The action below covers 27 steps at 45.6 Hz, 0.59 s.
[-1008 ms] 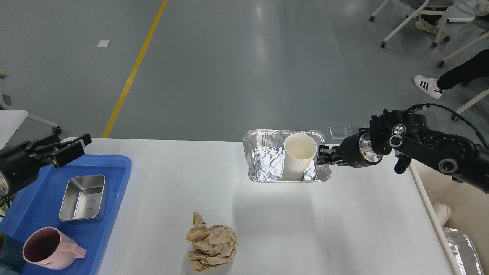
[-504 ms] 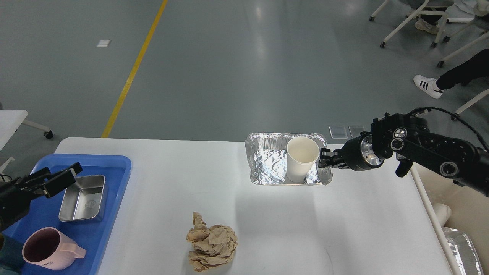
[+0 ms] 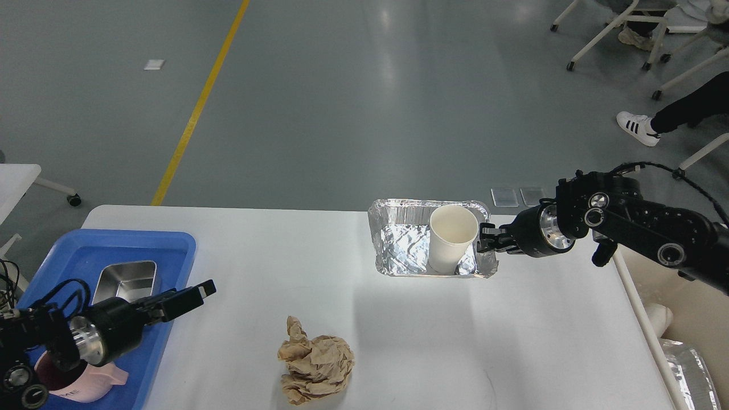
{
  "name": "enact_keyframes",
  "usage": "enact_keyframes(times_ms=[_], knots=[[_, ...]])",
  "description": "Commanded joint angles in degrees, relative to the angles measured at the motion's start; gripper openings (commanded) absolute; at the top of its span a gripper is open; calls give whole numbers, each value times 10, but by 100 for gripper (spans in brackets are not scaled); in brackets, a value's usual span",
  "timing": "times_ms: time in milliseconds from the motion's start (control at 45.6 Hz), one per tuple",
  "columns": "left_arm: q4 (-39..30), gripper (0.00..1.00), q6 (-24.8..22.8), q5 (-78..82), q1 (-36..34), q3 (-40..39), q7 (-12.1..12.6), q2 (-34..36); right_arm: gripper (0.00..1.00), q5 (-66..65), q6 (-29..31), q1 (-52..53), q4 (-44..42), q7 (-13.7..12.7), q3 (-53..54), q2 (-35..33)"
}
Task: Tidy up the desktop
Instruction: 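Withdraw the left gripper and lower it toward the crumpled brown paper, then grasp the crumpled brown paper with the left gripper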
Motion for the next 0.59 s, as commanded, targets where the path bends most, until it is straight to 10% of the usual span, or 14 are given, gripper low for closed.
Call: enact_keyframes(times_ms=[0,570], knots=[[37,97,-45,2,-13,0,0,-64,0,0,0,-3,0,0,0,-1],[105,97,-61,26,-31,117,-7,-217,0,0,-1,-9,-2,1,0,-1]])
